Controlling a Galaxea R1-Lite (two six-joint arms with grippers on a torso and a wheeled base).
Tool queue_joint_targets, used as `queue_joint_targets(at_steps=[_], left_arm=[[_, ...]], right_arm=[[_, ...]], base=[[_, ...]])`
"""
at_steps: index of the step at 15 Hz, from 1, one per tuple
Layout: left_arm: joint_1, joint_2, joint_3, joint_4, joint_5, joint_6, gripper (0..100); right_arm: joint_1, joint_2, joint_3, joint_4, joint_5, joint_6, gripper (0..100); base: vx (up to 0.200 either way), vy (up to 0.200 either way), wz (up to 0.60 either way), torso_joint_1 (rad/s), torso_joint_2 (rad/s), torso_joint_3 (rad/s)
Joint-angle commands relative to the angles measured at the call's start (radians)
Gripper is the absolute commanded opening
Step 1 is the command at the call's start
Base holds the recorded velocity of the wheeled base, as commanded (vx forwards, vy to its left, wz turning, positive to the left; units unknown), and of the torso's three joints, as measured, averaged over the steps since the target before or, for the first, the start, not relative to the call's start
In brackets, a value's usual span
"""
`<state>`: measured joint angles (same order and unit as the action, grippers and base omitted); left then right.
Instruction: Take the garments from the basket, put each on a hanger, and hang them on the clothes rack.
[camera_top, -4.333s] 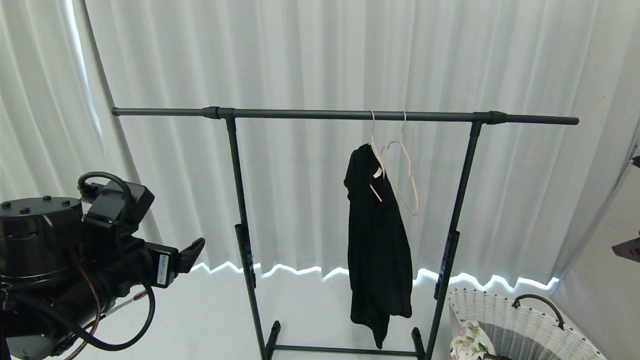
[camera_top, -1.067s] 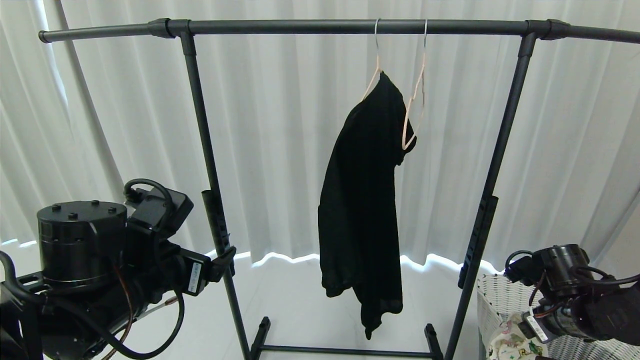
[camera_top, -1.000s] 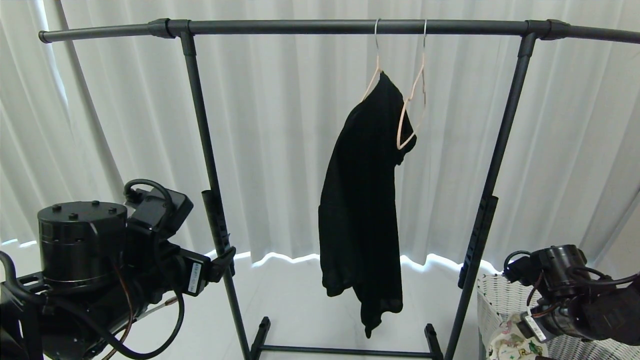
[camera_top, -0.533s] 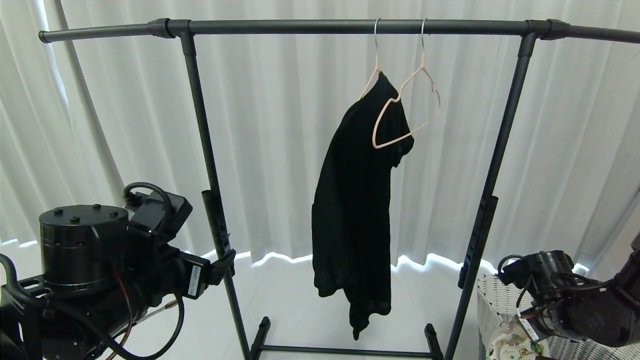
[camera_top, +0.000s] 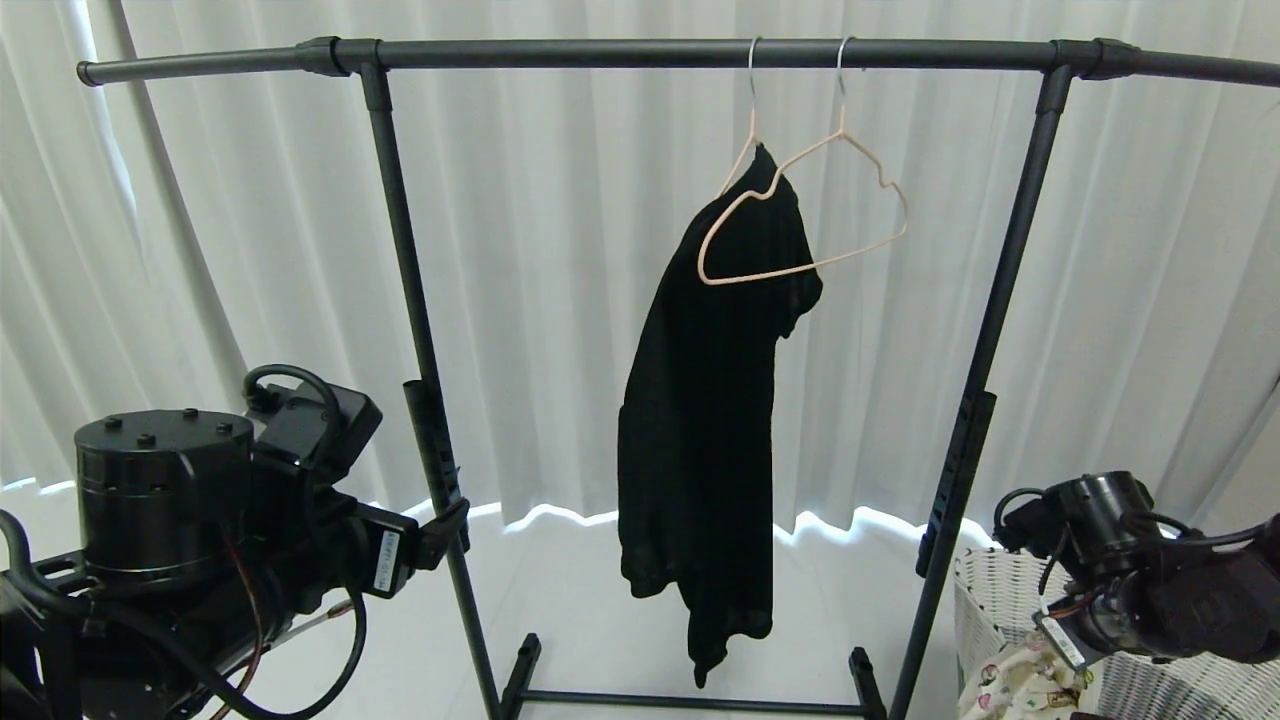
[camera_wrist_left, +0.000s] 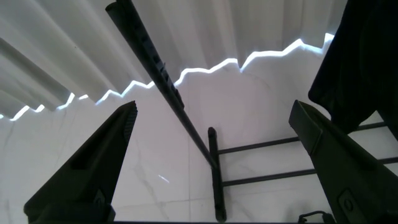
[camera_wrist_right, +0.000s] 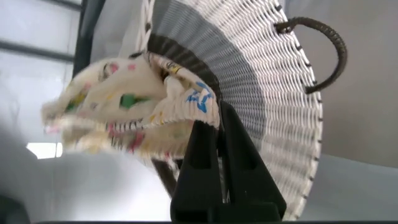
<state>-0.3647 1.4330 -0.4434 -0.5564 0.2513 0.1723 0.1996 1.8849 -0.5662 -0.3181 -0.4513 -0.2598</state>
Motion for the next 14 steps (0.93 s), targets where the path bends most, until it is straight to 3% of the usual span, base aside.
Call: queue_joint_targets(at_steps=[1,5,10,12,14], left_arm=[[0.0,-0.005,0.0,0.0,0.0,-0.001,100],[-0.003,-0.013,0.005,0.0,-0.001,-0.001,100],[-0.005,-0.019,0.025,-0.057,-0.01,-0.001,100],[-0.033,-0.034,0.048,-0.077,-0.026,-0.001,100],[-0.112,-0.052,0.065,-0.077,-0.033,-0.001,100]], right_arm=[[0.066,-0.179,-0.179,0.214,0.019,0.031,0],[0.236,-0.27,-0.457,0.536,0.019,0.122,0],[0.388,-0.247,-0.745,0.738,0.019,0.151,0],[0.422,-0.225,-0.817,0.761,0.019,0.151,0],[0.469,-0.201,-0.905,0.795,0.019,0.151,0]], base=[[0.0,0.0,0.0,0.0,0.0,0.0],[-0.15,0.0,0.0,0.004,0.0,0.001],[-0.2,0.0,0.0,-0.004,0.0,0.007],[-0.2,0.0,0.0,-0.002,0.0,0.0],[0.0,0.0,0.0,0.0,0.0,0.0]])
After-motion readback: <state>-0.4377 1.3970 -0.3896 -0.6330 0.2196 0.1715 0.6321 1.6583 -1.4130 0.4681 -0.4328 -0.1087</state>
